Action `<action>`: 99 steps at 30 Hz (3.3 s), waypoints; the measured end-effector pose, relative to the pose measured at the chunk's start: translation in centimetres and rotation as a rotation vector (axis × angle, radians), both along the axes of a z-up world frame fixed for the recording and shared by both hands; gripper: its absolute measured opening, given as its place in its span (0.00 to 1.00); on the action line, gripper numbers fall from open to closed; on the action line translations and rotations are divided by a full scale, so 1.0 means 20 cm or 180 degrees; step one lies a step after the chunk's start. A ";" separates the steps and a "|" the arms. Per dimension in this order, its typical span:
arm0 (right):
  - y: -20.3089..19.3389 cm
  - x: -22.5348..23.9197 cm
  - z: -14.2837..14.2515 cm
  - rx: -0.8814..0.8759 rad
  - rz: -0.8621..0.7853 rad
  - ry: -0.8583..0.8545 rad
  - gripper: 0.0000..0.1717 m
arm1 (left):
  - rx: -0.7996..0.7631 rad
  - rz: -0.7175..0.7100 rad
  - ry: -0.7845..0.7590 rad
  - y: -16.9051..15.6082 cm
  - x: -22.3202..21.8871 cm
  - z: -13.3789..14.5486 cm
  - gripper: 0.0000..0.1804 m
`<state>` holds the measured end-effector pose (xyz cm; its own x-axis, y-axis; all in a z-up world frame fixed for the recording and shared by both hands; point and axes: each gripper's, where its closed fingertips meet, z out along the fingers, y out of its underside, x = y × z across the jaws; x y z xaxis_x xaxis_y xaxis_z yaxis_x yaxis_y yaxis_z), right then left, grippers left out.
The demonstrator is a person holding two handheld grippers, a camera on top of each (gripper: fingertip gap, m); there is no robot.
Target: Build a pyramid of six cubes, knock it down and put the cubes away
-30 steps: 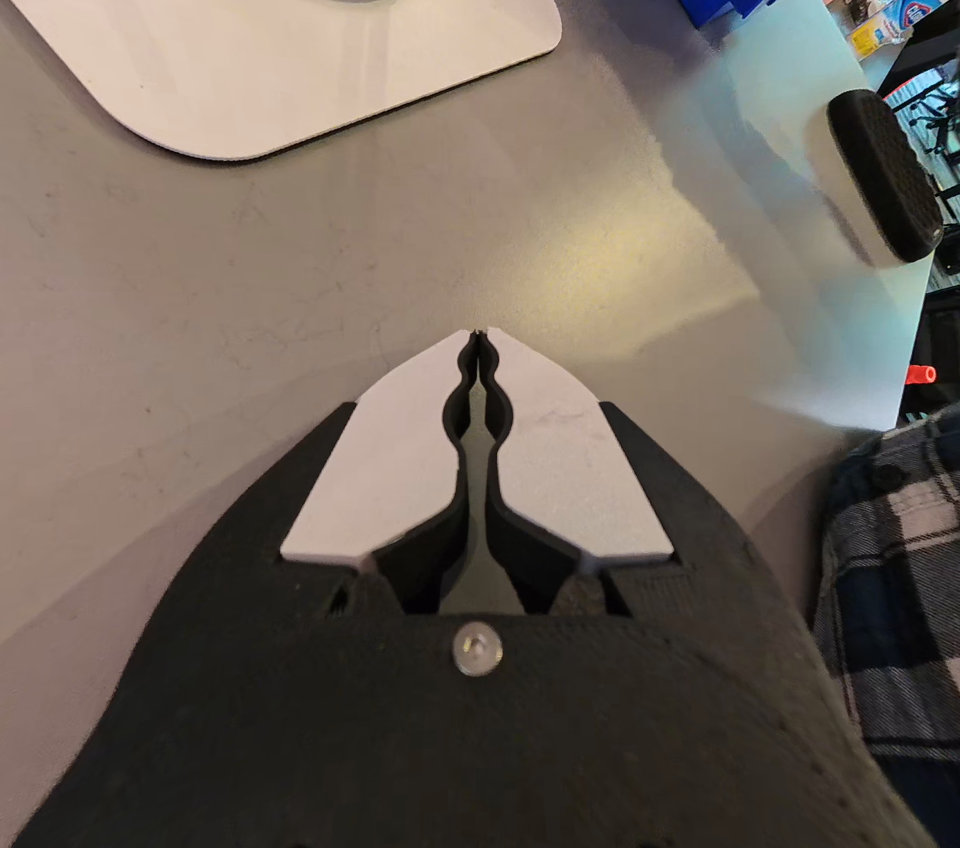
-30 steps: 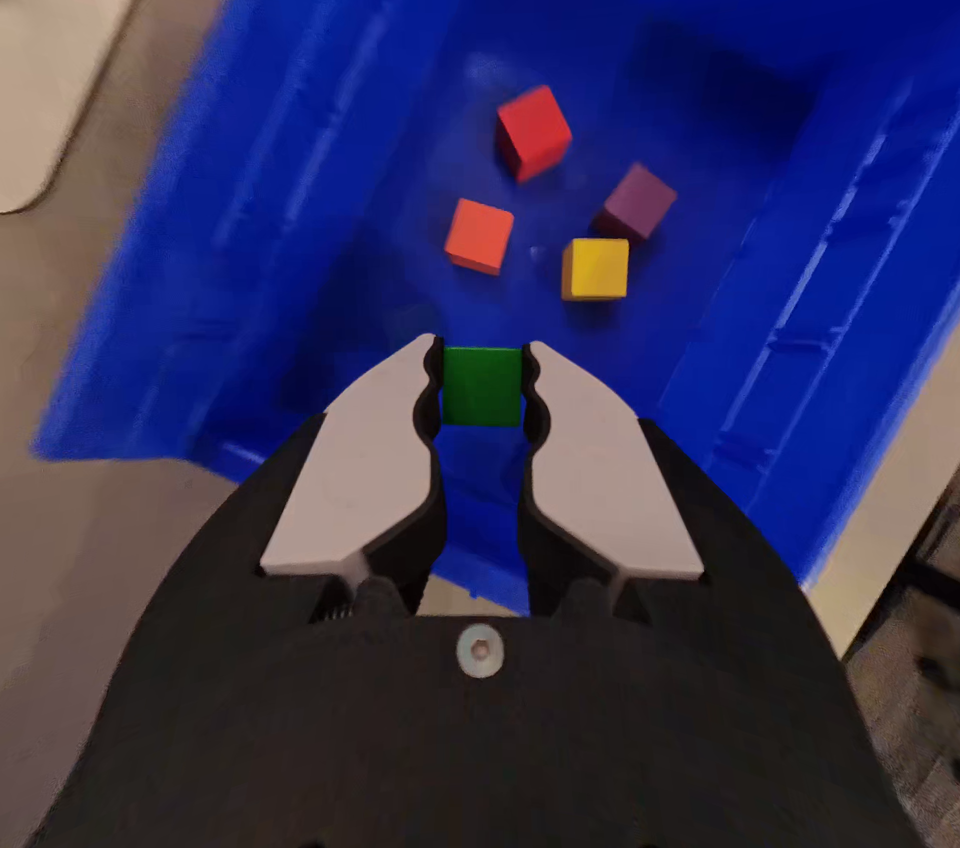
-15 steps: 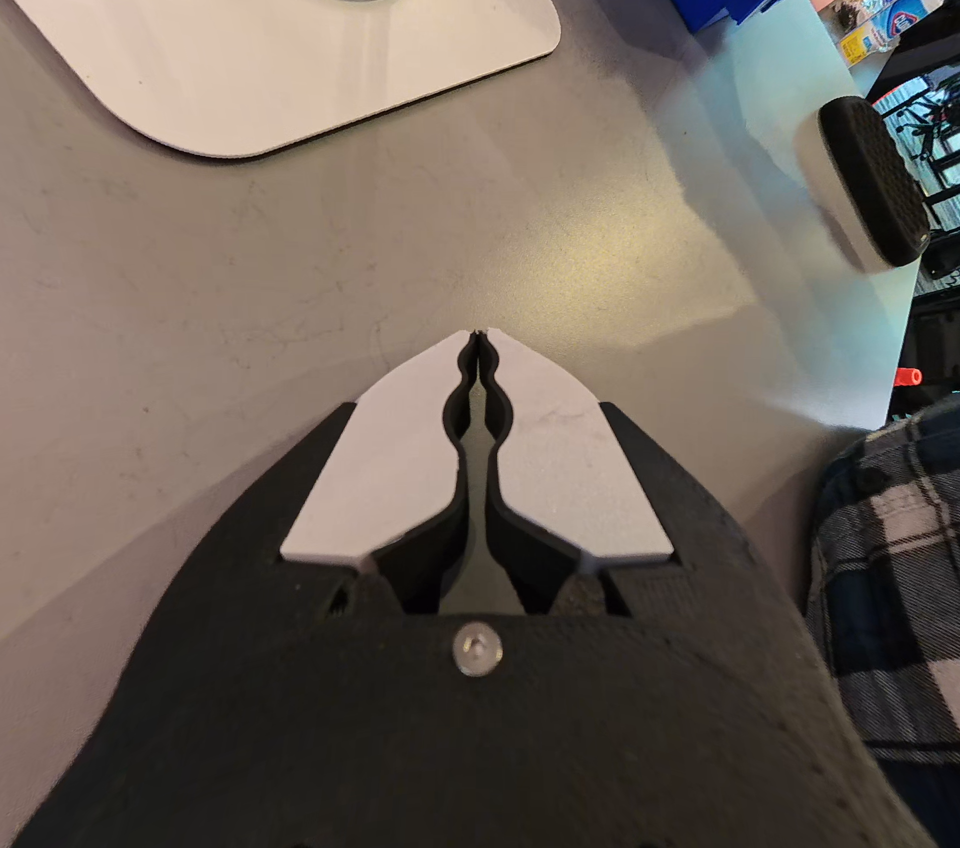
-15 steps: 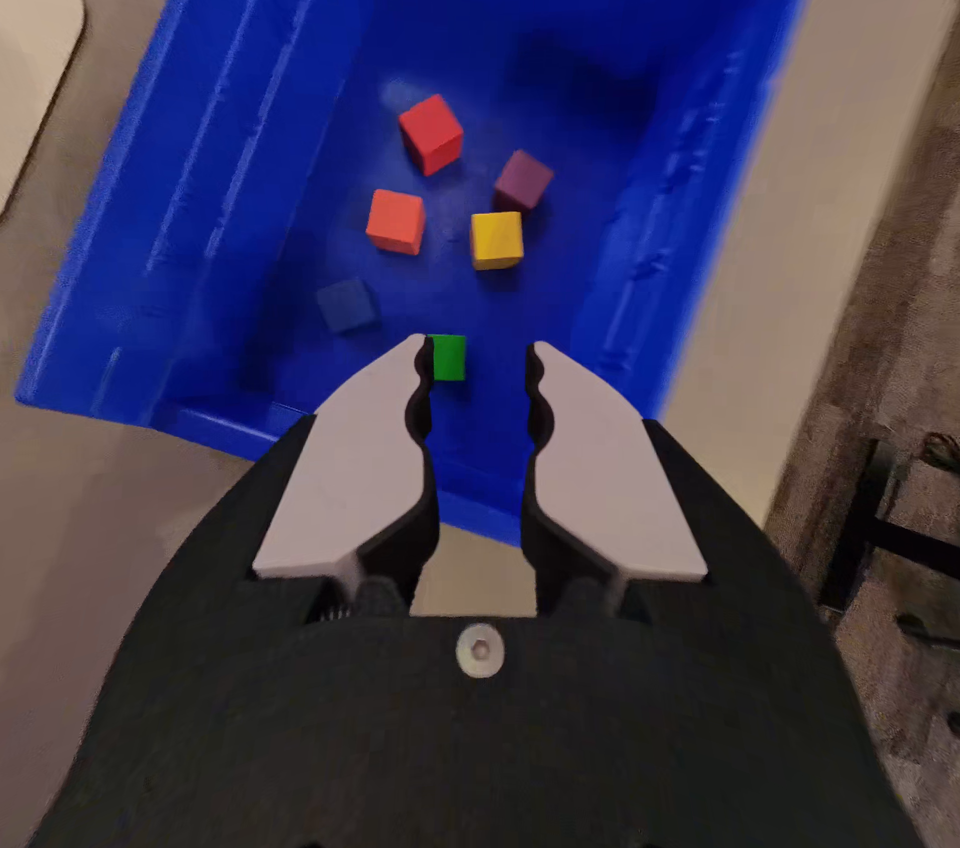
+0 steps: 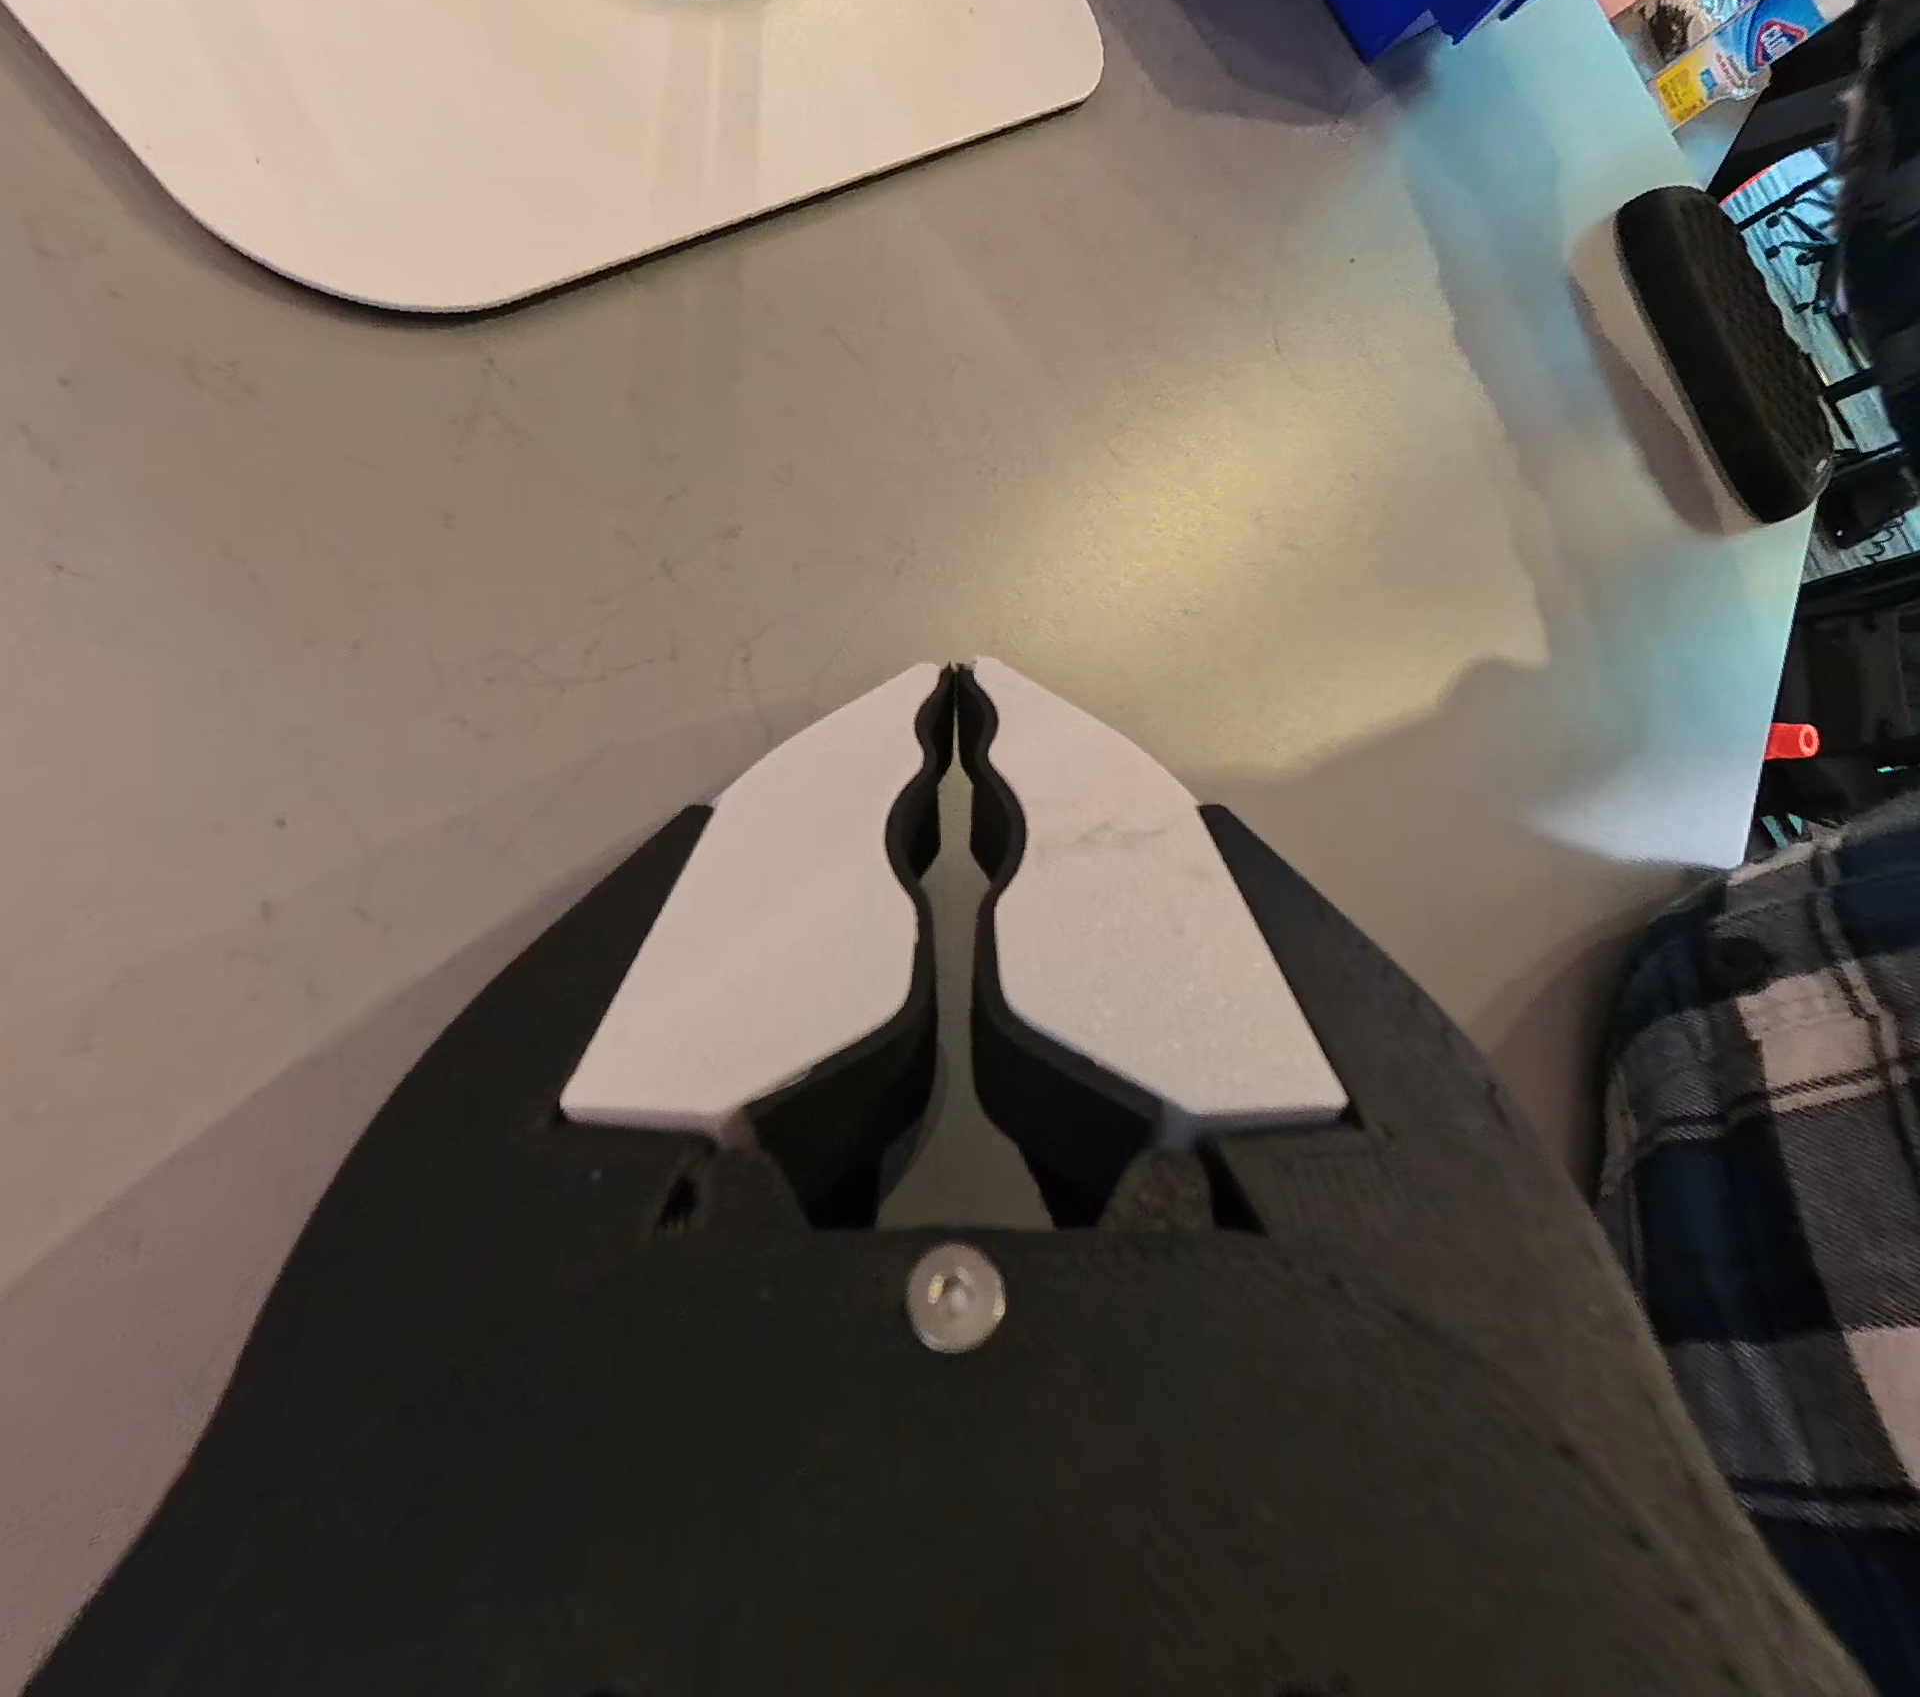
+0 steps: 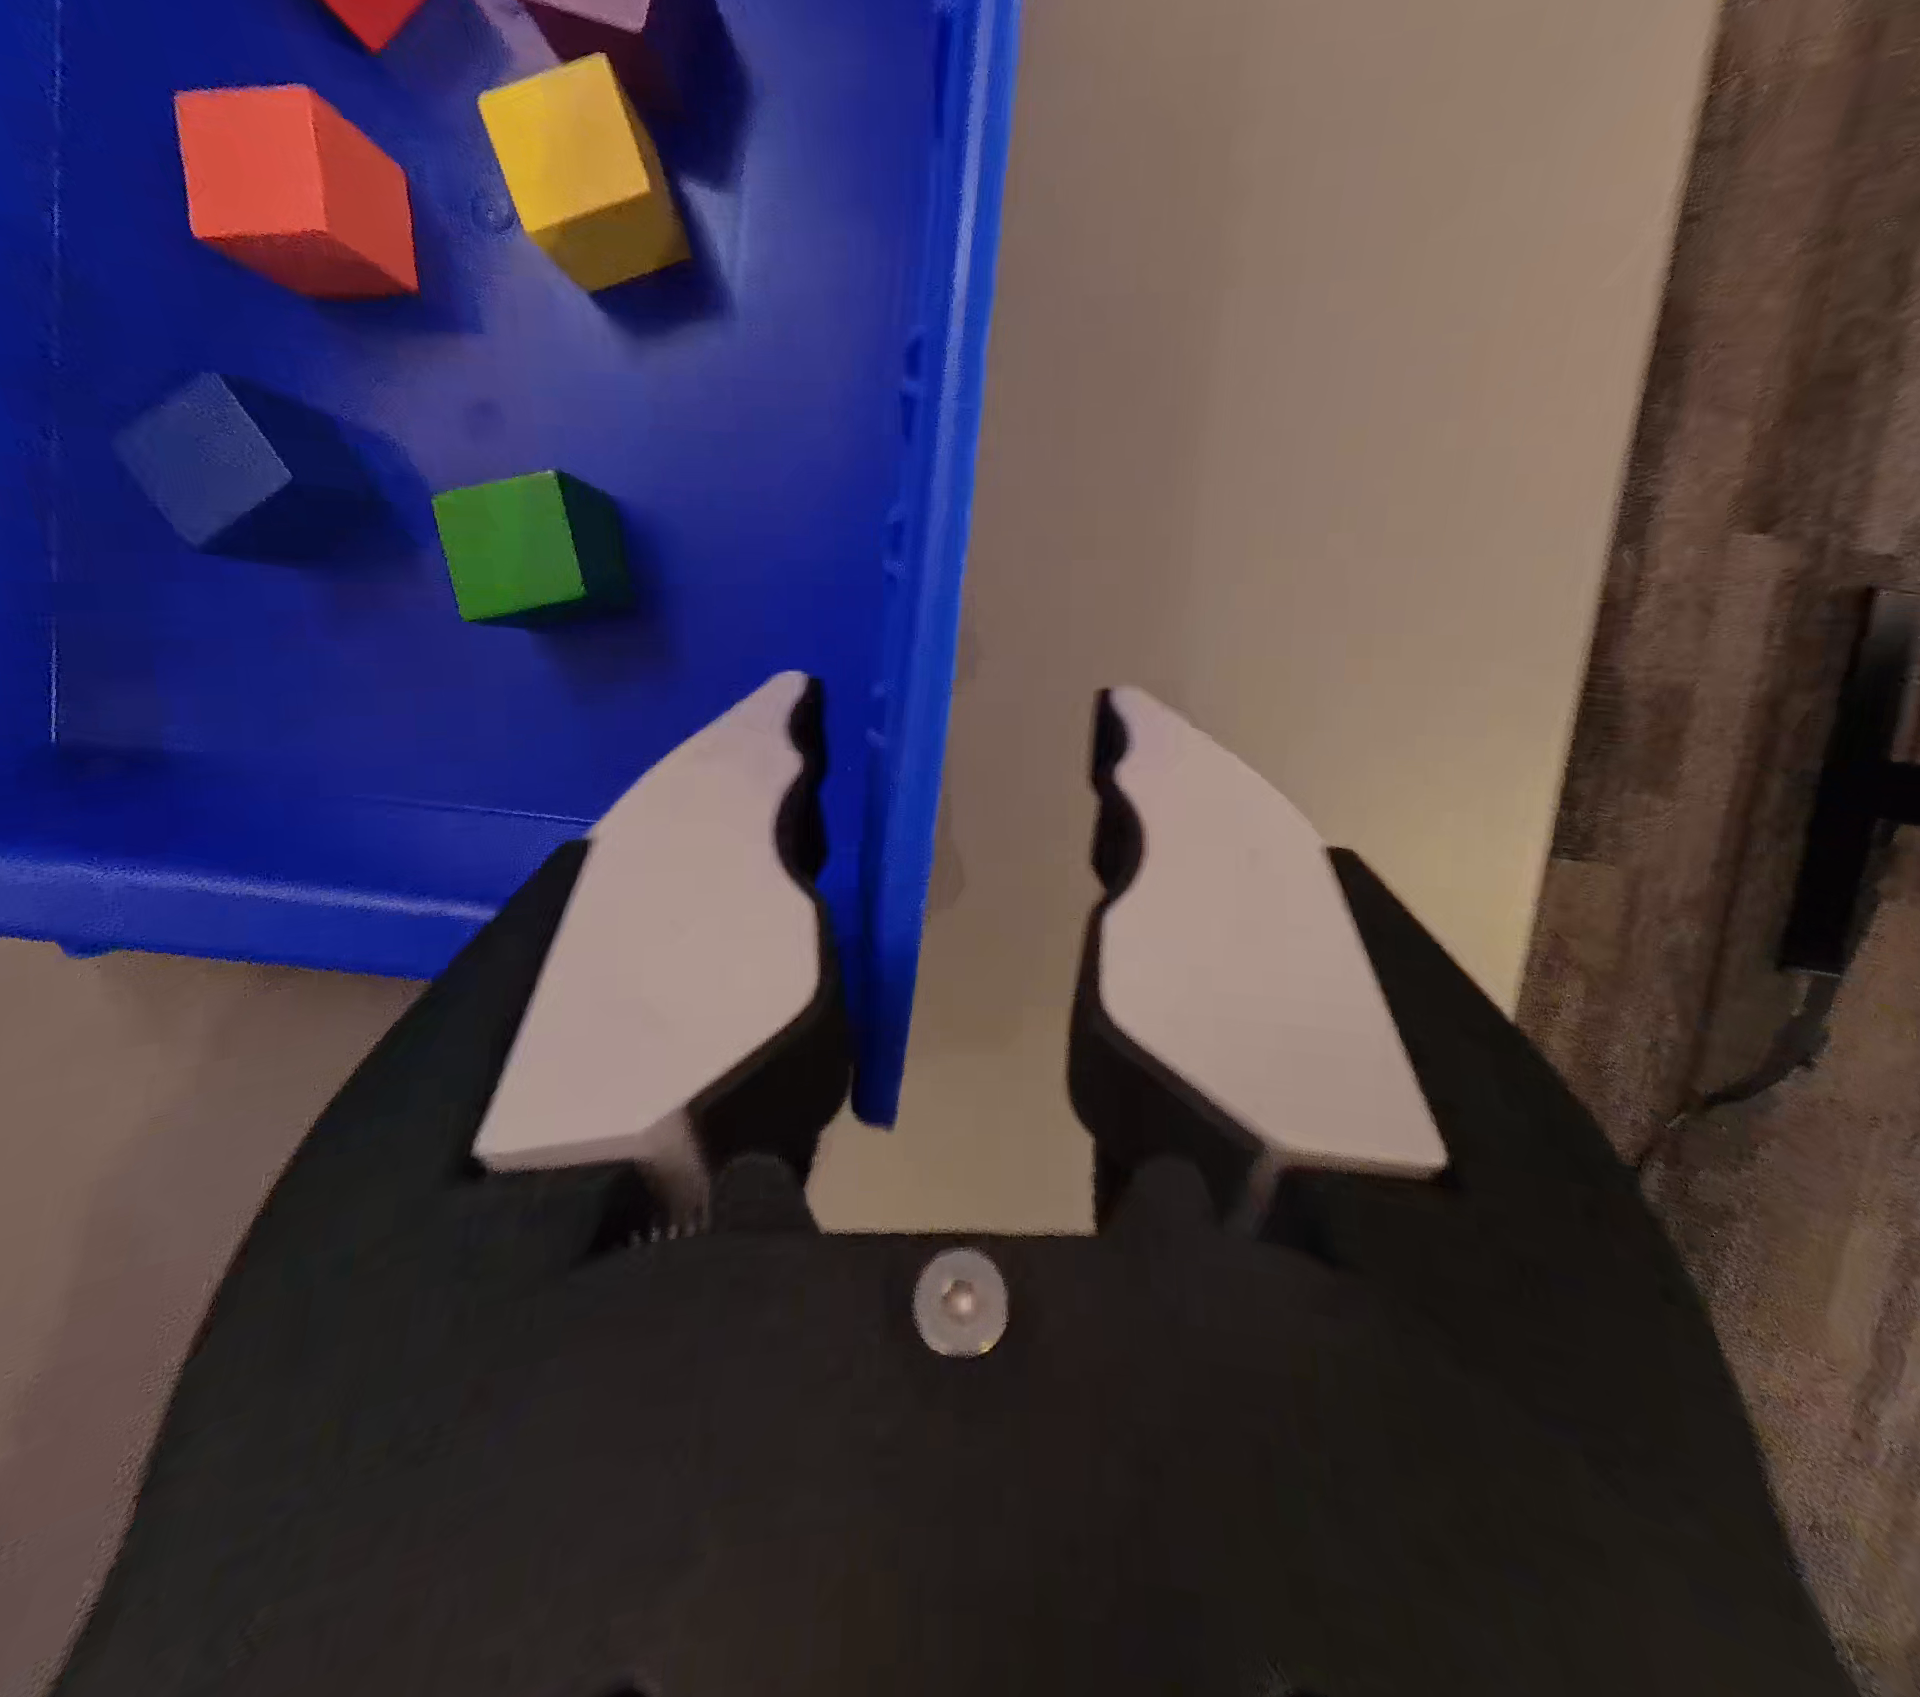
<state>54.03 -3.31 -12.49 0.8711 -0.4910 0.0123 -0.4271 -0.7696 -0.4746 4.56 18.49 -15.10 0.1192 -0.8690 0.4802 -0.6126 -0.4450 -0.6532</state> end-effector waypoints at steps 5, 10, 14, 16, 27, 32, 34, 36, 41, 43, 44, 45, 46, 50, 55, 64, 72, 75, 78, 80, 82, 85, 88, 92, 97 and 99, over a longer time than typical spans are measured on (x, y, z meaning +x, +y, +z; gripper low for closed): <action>0.04 -0.05 -0.03 0.0129 0.0124 0.0304 0.04 | 0.0281 0.0588 -0.0176 0.15 -0.13 0.08 0.17; 0.03 -0.07 -0.03 0.0114 0.0121 0.0321 0.04 | 0.0985 0.1720 0.0004 0.60 -0.57 0.20 0.37; -0.02 -0.12 -0.03 0.0105 0.0082 0.0366 0.04 | 0.1323 0.2587 0.0343 1.03 -1.01 0.31 0.52; -0.05 -0.16 -0.03 0.0090 0.0059 0.0384 0.04 | 0.1395 0.2817 0.0400 1.21 -1.16 0.36 0.59; -0.27 -0.55 -0.03 -0.0030 -0.0024 0.0562 0.03 | 0.0497 0.1990 0.0852 1.53 -1.09 0.15 0.39; -0.36 -0.75 -0.03 -0.0057 -0.0042 0.0608 0.04 | 0.0607 0.1860 0.0869 1.56 -1.06 0.11 0.06; -0.40 -0.84 -0.03 -0.0065 -0.0039 0.0616 0.03 | 0.0683 0.1836 0.0970 1.57 -1.07 0.10 0.04; -0.43 -0.92 -0.03 -0.0071 -0.0004 0.0620 0.03 | 0.0748 0.1803 0.1051 1.57 -1.09 0.10 0.03; -0.49 -1.13 -0.03 -0.0112 0.0236 0.0628 0.04 | 0.0650 0.1814 0.0902 1.52 -1.17 0.12 0.02; -0.51 -1.20 -0.03 -0.0127 0.0433 0.0609 0.04 | 0.0703 0.1854 0.0870 1.49 -1.22 0.14 0.02; -0.51 -1.24 -0.03 -0.0133 0.0529 0.0611 0.03 | 0.0751 0.1879 0.0846 1.48 -1.24 0.16 0.02; -0.50 -1.27 -0.03 -0.0139 0.0672 0.0605 0.04 | 0.0804 0.1913 0.0832 1.47 -1.28 0.18 0.02; -0.49 -1.30 -0.03 -0.0156 0.0832 0.0585 0.04 | 0.0849 0.1964 0.0810 1.46 -1.31 0.21 0.02; -0.41 -1.42 -0.03 -0.0199 0.1295 0.0634 0.04 | 0.0960 0.2153 0.0650 1.41 -1.46 0.32 0.02; -0.17 -1.58 -0.03 -0.0256 0.1801 0.0691 0.03 | 0.1087 0.2223 0.0642 1.32 -1.62 0.42 0.03; 0.33 -1.87 -0.03 -0.0282 0.2348 0.0727 0.03 | 0.1214 0.2721 0.0380 1.23 -1.97 0.65 0.03; 0.80 -2.22 -0.03 -0.0136 0.2507 0.0671 0.03 | 0.1215 0.3127 0.0279 1.16 -2.28 0.75 0.03; 0.93 -2.32 0.01 0.0088 0.2715 0.0575 0.15 | 0.1221 0.3237 0.0297 1.14 -2.37 0.76 0.03; 0.98 -2.30 0.17 0.0415 0.2962 0.0095 0.28 | 0.1249 0.3344 0.0289 1.12 -2.45 0.78 0.03; 0.97 -2.32 0.32 0.0717 0.3479 -0.0302 0.31 | 0.1262 0.3404 0.0263 1.11 -2.50 0.80 0.03; 0.88 -2.45 0.41 0.0860 0.4362 -0.0507 0.31 | 0.1241 0.3459 0.0224 1.10 -2.54 0.81 0.03; 0.75 -2.63 0.35 0.0655 0.5396 -0.0757 0.37 | 0.1239 0.3514 0.0182 1.09 -2.57 0.83 0.03; 0.67 -2.71 0.15 0.0127 0.6088 -0.0860 0.40 | 0.1238 0.3538 0.0170 1.09 -2.58 0.84 0.04; 0.62 -2.70 -0.03 -0.0358 0.6441 -0.0958 0.39 | 0.1249 0.3538 0.0160 1.08 -2.56 0.85 0.04; 0.61 -2.71 -0.16 -0.0654 0.6613 -0.0975 0.18 | 0.1209 0.3554 0.0111 1.06 -2.56 0.86 0.03; 0.62 -2.73 -0.19 -0.0623 0.6617 -0.0923 0.17 | 0.1195 0.3576 0.0094 1.06 -2.57 0.86 0.04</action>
